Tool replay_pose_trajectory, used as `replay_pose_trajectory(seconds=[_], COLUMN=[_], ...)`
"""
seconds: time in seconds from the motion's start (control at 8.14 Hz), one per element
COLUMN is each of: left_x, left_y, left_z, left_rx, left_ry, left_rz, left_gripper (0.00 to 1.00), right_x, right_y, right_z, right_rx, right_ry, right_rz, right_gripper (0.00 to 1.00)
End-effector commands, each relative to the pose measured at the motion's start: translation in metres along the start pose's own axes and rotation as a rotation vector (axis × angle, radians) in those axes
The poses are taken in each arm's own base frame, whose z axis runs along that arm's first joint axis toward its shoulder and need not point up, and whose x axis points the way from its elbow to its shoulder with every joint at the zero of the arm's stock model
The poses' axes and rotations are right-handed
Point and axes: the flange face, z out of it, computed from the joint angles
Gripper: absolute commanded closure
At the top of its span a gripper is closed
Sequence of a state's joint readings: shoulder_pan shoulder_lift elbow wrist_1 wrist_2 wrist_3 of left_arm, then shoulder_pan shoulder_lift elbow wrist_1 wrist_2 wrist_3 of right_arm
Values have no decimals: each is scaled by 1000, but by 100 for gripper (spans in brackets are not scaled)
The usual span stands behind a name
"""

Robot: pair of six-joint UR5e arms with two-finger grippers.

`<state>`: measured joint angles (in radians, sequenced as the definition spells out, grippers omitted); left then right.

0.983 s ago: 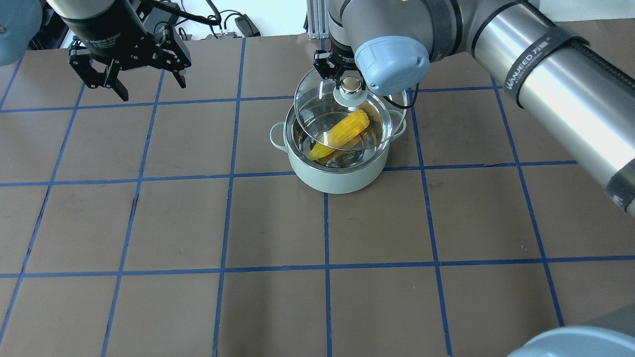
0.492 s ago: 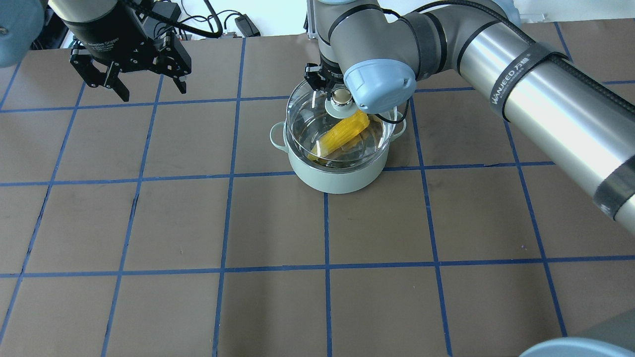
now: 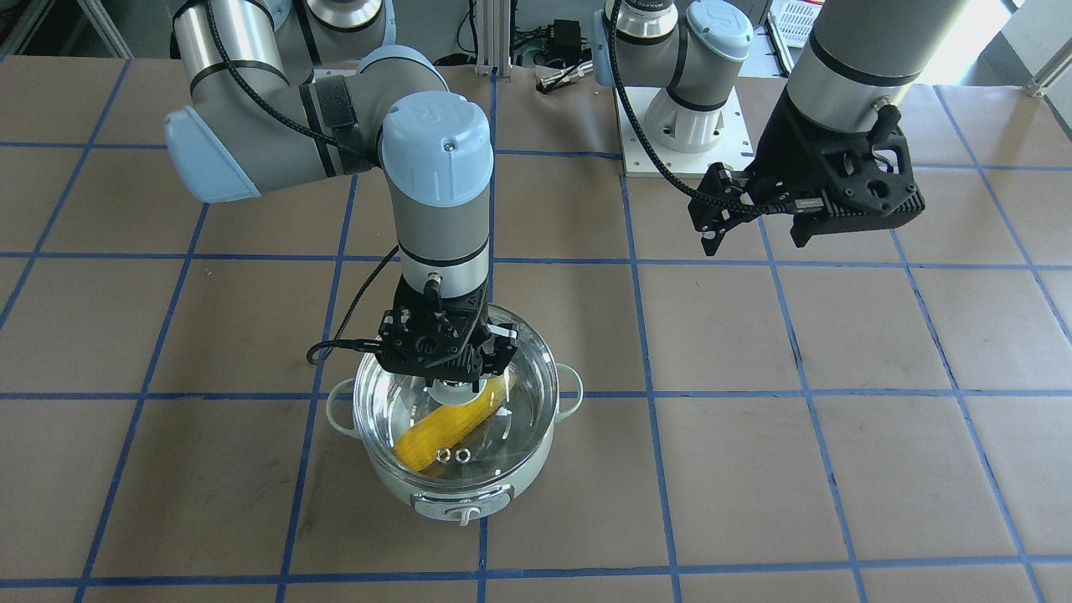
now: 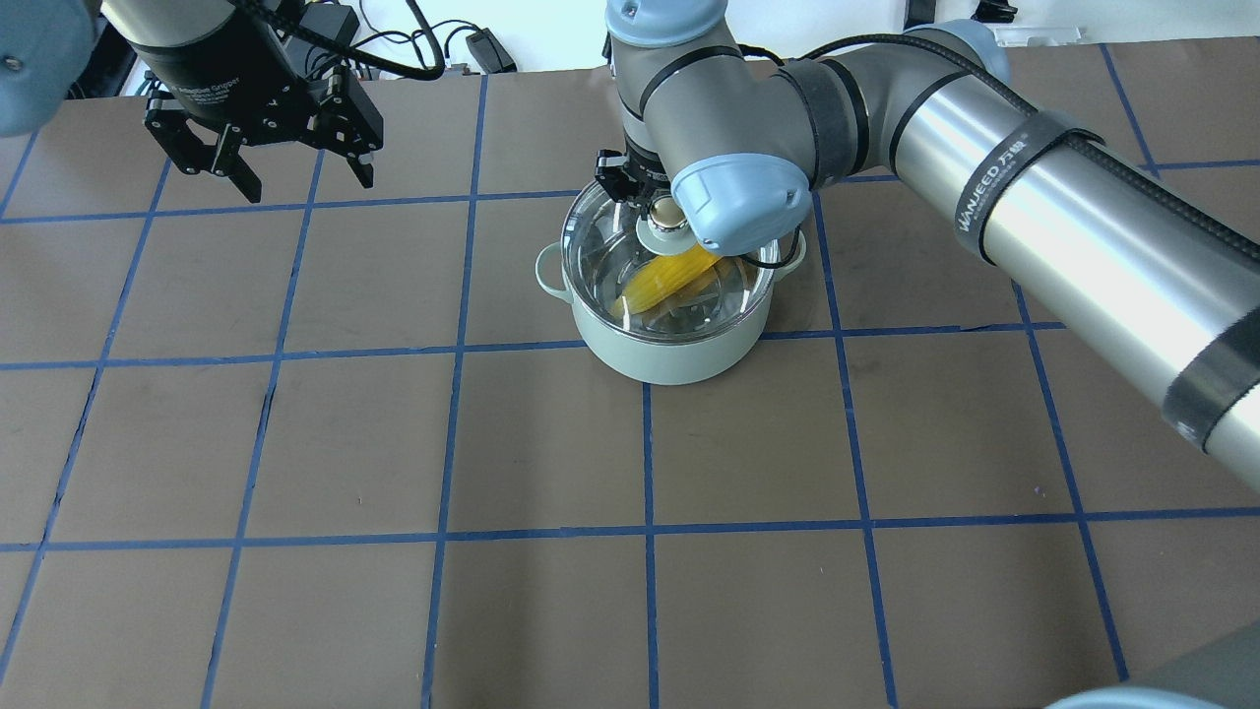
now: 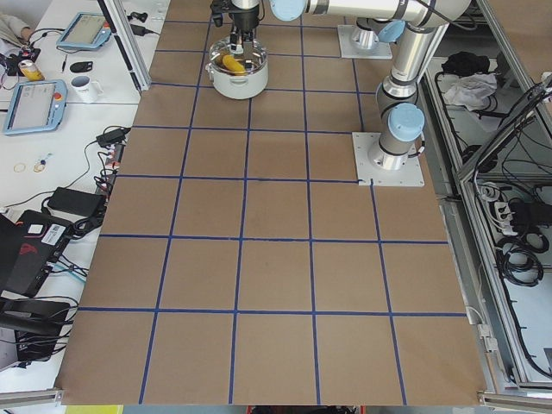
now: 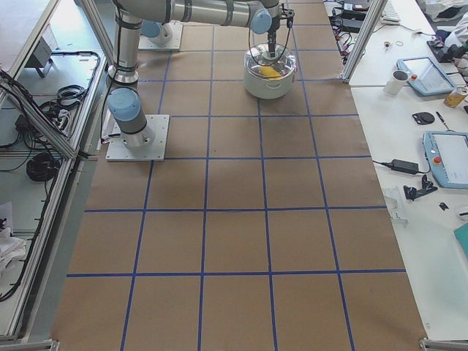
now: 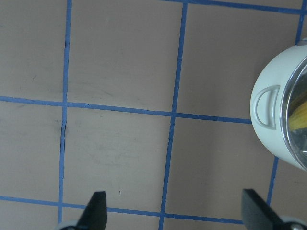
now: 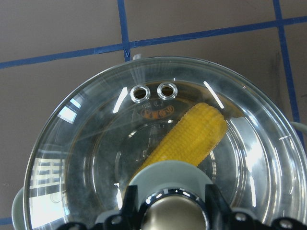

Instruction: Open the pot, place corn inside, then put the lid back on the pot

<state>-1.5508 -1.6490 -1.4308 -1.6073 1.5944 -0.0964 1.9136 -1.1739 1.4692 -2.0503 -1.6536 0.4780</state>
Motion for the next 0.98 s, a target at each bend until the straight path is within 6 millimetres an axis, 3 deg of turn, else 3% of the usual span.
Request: replay_pose_trajectory(seconds=[0.0,0.86], left_x=[0,-1], left_y=[2,5], left_z=[4,3], left_rx=[-7,-10], left_ry=[-2,-3], left_rz=[17,14], left_gripper=[0,0], right_x=[-1,0], right_y=[2,5], right_z=[2,10], right_rx=[1,-10], right_ry=[-1,4], right_rz=[2,-7], right_gripper=[100,100])
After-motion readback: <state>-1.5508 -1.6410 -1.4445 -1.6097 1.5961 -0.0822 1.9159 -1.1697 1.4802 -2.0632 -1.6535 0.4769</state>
